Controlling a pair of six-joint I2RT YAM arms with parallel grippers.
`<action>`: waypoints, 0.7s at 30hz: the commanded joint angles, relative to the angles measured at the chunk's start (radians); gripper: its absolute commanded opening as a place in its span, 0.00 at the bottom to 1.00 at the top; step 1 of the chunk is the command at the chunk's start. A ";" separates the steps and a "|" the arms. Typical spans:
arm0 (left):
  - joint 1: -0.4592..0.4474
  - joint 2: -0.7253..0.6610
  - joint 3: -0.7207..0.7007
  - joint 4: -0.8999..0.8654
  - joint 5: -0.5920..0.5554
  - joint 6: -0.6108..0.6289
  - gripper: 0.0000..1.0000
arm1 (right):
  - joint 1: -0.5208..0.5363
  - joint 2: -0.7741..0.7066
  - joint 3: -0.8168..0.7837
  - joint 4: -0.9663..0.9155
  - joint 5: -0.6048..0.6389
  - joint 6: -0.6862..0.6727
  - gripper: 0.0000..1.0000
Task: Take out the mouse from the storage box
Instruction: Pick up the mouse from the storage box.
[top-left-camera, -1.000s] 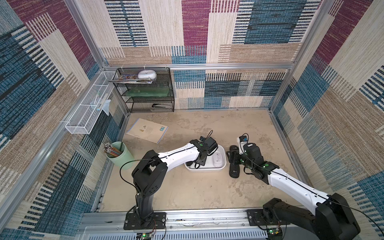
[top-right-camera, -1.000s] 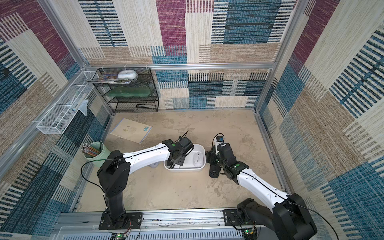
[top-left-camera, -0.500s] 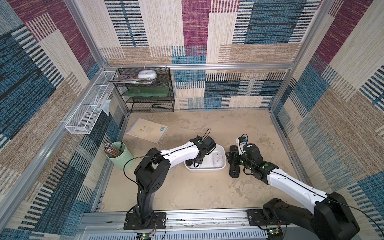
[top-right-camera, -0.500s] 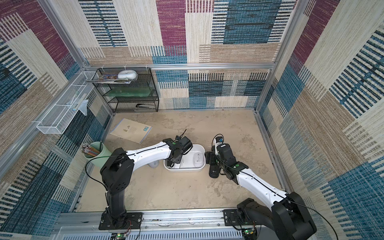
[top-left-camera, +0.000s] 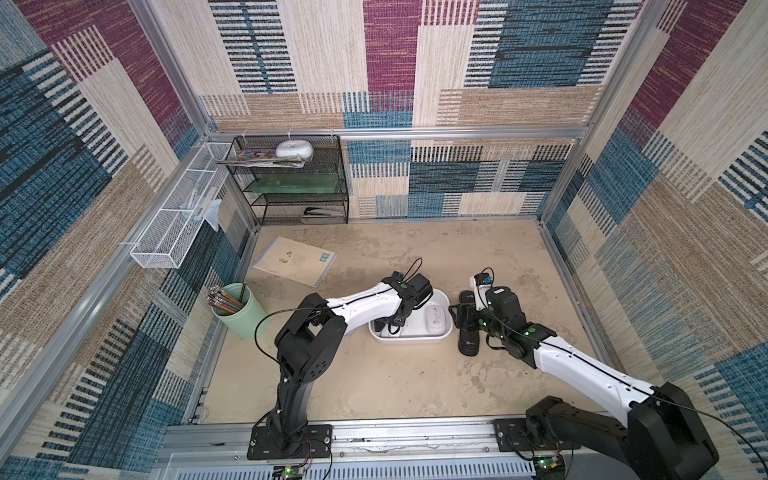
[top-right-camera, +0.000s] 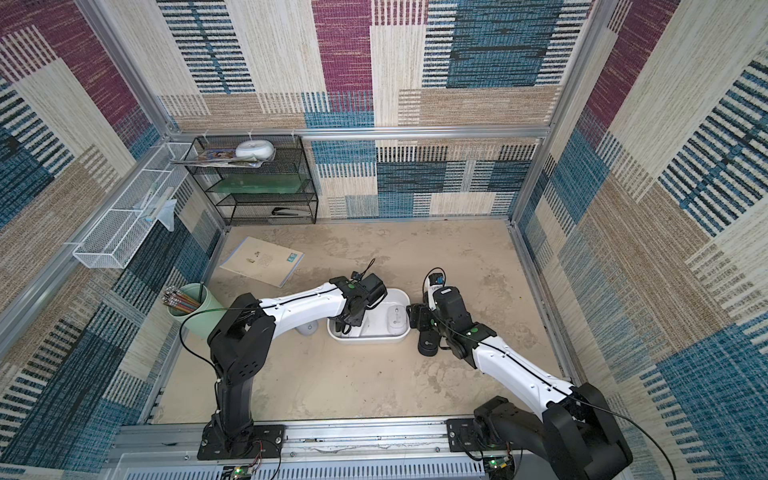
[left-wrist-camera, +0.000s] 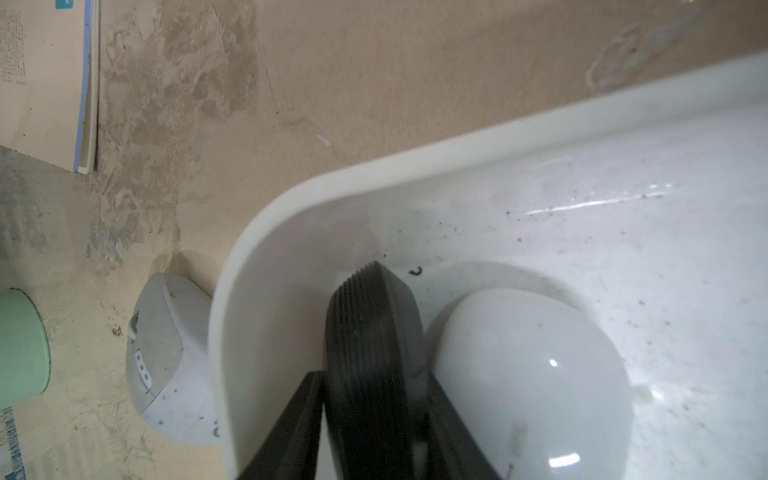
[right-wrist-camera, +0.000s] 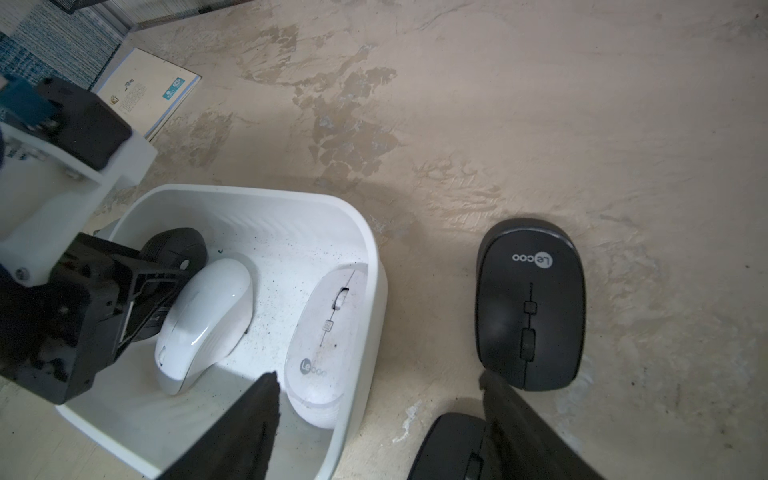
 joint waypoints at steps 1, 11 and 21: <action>0.000 0.010 0.018 0.004 0.051 0.014 0.37 | 0.001 -0.006 0.006 0.018 -0.030 0.001 0.79; -0.007 -0.020 0.013 0.019 0.048 0.031 0.24 | 0.001 -0.025 0.001 0.008 -0.022 0.003 0.79; -0.066 -0.191 -0.036 0.019 -0.019 0.082 0.23 | 0.001 -0.033 0.000 0.005 -0.018 0.005 0.79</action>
